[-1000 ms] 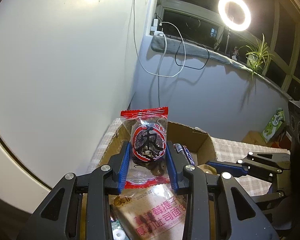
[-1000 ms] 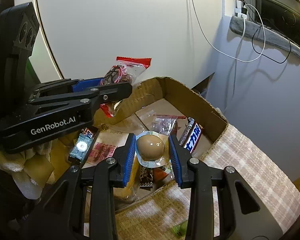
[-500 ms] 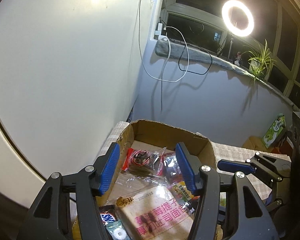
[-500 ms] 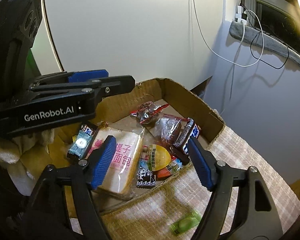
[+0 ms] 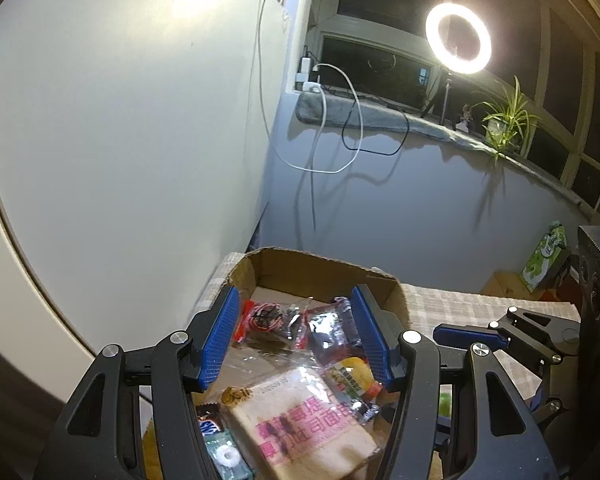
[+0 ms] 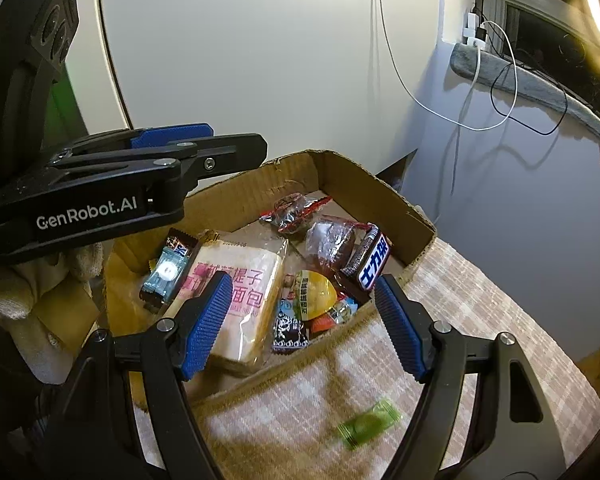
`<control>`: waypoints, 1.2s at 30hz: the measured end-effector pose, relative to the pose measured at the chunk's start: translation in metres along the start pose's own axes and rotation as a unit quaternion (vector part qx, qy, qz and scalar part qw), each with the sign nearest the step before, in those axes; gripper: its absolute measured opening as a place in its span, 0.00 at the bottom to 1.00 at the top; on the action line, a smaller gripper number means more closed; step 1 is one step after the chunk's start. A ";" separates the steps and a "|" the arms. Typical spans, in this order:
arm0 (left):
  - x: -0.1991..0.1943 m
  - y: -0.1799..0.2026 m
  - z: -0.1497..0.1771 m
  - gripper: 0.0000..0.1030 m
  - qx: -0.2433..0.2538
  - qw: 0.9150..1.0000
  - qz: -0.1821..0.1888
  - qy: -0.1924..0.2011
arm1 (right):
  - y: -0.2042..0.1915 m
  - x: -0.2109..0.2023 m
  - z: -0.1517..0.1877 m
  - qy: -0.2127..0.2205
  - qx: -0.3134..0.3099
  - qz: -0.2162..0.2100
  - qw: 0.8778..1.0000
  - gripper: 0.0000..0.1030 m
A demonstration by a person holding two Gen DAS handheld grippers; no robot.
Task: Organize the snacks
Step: 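Move both open tools back to the last two candies on the table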
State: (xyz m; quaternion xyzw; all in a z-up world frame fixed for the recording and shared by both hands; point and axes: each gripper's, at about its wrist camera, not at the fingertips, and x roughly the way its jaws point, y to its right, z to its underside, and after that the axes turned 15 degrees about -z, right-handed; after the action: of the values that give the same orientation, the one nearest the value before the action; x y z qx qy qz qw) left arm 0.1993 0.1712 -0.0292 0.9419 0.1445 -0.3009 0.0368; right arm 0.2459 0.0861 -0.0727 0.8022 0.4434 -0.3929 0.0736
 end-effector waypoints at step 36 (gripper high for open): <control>-0.031 0.143 0.081 0.38 0.124 0.978 0.152 -0.072 | 0.034 -0.116 0.159 -0.068 0.053 0.050 0.995 0.72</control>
State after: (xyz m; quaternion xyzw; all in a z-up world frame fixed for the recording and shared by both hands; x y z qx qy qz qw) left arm 0.1724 0.0144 -0.0803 0.9259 -0.0415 -0.3746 -0.0247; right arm 0.1472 -0.0843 -0.1076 0.7974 0.3754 -0.4655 0.0808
